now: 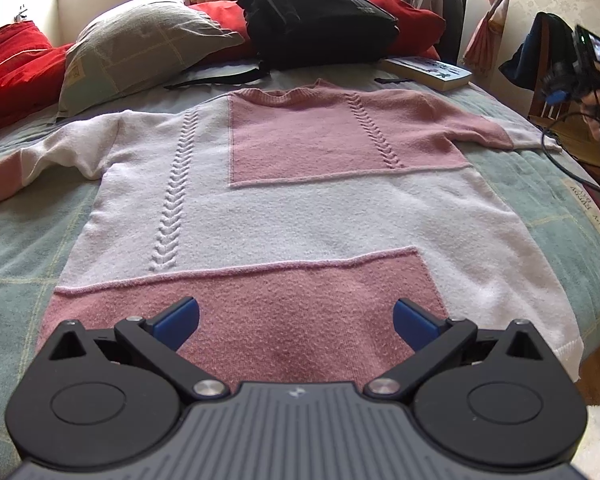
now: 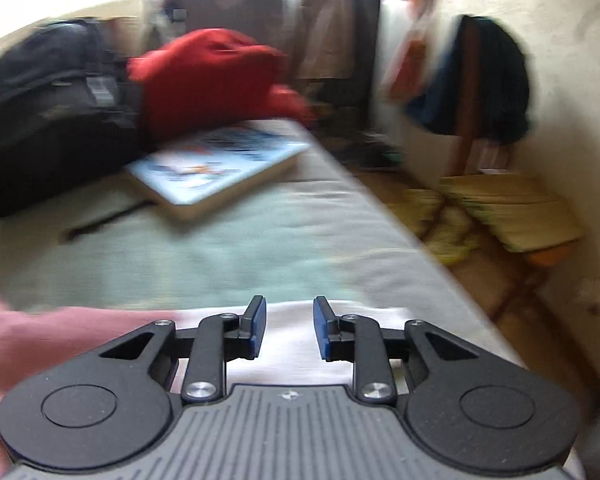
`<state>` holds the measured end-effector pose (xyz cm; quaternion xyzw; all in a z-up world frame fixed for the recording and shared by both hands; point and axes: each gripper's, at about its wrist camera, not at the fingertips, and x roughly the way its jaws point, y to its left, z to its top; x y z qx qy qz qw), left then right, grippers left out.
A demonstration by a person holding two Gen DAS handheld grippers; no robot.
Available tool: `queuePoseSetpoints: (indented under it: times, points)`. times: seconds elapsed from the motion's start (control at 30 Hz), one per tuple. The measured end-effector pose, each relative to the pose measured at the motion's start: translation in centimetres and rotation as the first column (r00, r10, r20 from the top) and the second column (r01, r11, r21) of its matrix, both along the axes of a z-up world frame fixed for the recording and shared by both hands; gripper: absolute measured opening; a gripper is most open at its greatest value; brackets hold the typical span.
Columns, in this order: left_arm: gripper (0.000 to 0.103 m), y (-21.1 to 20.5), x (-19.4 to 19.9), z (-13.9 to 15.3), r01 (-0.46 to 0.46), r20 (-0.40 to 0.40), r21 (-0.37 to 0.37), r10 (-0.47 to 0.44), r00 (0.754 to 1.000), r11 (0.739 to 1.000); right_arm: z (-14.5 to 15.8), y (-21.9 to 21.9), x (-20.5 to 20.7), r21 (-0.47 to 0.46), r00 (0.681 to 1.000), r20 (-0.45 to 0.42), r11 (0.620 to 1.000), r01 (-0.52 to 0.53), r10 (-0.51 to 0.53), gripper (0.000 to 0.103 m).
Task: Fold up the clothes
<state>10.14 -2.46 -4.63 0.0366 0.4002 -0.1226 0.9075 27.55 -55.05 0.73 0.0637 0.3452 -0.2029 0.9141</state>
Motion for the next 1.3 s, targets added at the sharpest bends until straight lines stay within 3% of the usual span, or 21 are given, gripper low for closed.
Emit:
queuePoseSetpoints:
  times: [0.2,0.4,0.63,0.83,0.93,1.03,1.17,1.3]
  points:
    - [0.102,0.4,0.8,-0.2,-0.008,-0.014,0.007,0.008,1.0,1.0,-1.3,7.0,5.4,0.113,0.962,-0.006,0.956,-0.27,0.272,0.03]
    - [0.102,1.6,1.6,-0.1,-0.05,-0.023,0.006,0.05,0.998,0.999,-3.2,14.0,12.4,0.183,0.895,-0.076,0.888,-0.422,0.44,0.023]
    - [0.102,2.7,2.5,0.0,-0.08,-0.025,-0.008,0.08,0.996,0.997,-4.9,17.4,15.7,0.247,0.846,-0.155,0.849,-0.466,0.51,0.02]
    - [0.102,2.9,3.4,-0.6,-0.073,-0.038,-0.02,0.072,0.997,0.997,-6.4,19.2,14.1,0.223,0.784,-0.223,0.813,-0.537,0.579,0.02]
    - [0.102,2.9,3.5,-0.9,-0.071,-0.046,-0.021,0.07,0.997,0.997,-6.1,19.6,14.1,0.188,0.772,-0.233,0.806,-0.561,0.591,0.02]
    - [0.102,3.1,3.5,-0.9,-0.076,-0.047,-0.022,0.075,0.996,0.997,-5.0,19.4,14.8,0.165,0.776,-0.186,0.798,-0.579,0.602,0.021]
    - [0.102,3.4,3.6,-0.9,-0.083,-0.048,-0.024,0.082,0.995,0.996,-4.9,18.9,16.6,0.145,0.782,-0.157,0.798,-0.586,0.603,0.04]
    - [0.102,3.6,3.6,-1.0,-0.092,-0.053,-0.025,0.09,0.994,0.995,-6.8,19.1,17.0,0.169,0.755,-0.201,0.781,-0.601,0.624,0.042]
